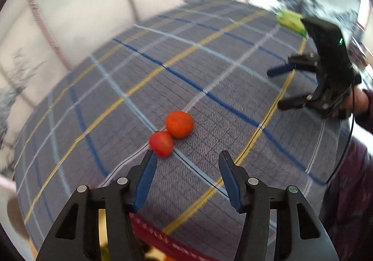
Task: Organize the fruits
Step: 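Grasp the red tomato with the left gripper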
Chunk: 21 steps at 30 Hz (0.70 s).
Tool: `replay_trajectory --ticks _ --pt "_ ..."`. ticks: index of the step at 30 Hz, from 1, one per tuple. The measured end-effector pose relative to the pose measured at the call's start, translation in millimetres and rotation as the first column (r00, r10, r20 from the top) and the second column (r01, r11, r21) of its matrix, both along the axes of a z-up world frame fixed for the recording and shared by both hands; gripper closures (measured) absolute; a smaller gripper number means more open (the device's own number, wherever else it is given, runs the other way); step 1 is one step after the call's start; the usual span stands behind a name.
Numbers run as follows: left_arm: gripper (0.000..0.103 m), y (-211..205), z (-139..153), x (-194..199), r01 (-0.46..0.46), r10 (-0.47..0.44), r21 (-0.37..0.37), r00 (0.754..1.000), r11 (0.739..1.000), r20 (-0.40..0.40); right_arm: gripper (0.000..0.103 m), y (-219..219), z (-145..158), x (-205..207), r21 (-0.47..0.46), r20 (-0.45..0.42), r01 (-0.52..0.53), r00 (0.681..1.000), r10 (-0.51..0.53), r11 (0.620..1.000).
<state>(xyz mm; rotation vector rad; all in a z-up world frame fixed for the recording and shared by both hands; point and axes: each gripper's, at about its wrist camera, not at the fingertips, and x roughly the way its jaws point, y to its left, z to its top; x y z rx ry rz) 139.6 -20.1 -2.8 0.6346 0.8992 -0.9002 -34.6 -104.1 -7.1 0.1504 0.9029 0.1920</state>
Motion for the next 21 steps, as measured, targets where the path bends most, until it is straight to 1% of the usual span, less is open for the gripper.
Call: replay_trajectory --ticks 2,5,8,9,11,12,13,14,16,17,18,19,20,21 --pt "0.05 -7 -13 13 0.022 -0.021 0.055 1.0 0.998 -0.011 0.015 -2 0 0 0.019 0.005 0.002 1.0 -0.002 1.0" --pt "0.052 -10 -24 30 0.034 -0.03 0.072 0.998 0.997 -0.058 0.013 -6 2 0 0.053 0.012 0.007 1.0 -0.007 0.999" --pt "0.052 -15 -33 41 0.047 -0.041 0.09 0.997 0.995 -0.063 0.01 -7 1 0 0.07 0.011 -0.001 1.0 0.0 0.998" --pt "0.055 -17 -36 44 0.047 -0.041 0.096 0.997 0.994 -0.069 0.01 -6 1 1 0.071 0.008 -0.003 1.0 0.003 0.997" --pt "0.057 -17 -41 51 0.041 -0.033 0.098 0.996 0.994 -0.079 0.01 -5 -1 3 0.076 0.001 -0.011 1.0 0.011 0.997" --pt "0.064 -17 -42 54 0.033 -0.024 0.1 0.996 0.994 -0.086 0.01 -5 -1 3 0.076 -0.002 -0.013 1.0 0.014 0.997" --pt "0.071 -15 -44 57 0.008 0.001 0.106 0.997 0.994 -0.081 0.01 -5 -1 3 0.075 -0.004 -0.014 1.0 0.014 0.997" --pt "0.071 -12 -43 60 -0.012 0.021 0.1 0.995 0.995 -0.097 0.01 -4 -1 3 0.074 -0.004 -0.015 1.0 0.015 0.997" --pt "0.072 -4 -39 63 -0.102 0.112 0.072 0.984 0.992 -0.142 0.009 -5 -1 3 0.077 -0.002 -0.018 1.0 0.018 0.997" --pt "0.072 1 -33 58 -0.172 0.176 0.045 0.977 0.984 -0.123 0.009 -5 -1 3 0.08 -0.001 -0.02 1.0 0.021 0.997" --pt "0.072 8 -25 49 -0.243 0.242 0.012 0.965 0.97 -0.104 0.009 -4 -1 3 0.077 0.0 -0.024 1.0 0.024 0.997" --pt "0.071 13 -19 42 -0.29 0.287 -0.017 0.952 0.957 -0.108 0.009 -1 0 4 0.063 -0.004 -0.038 0.999 0.038 0.997" --pt "0.071 22 -11 32 -0.357 0.348 -0.058 0.93 0.932 -0.121 0.009 3 1 5 0.056 -0.005 -0.058 0.998 0.058 0.997" --pt "0.071 29 -6 24 -0.406 0.394 -0.081 0.909 0.91 -0.136 0.009 7 4 8 0.052 0.001 -0.085 0.996 0.085 0.995"
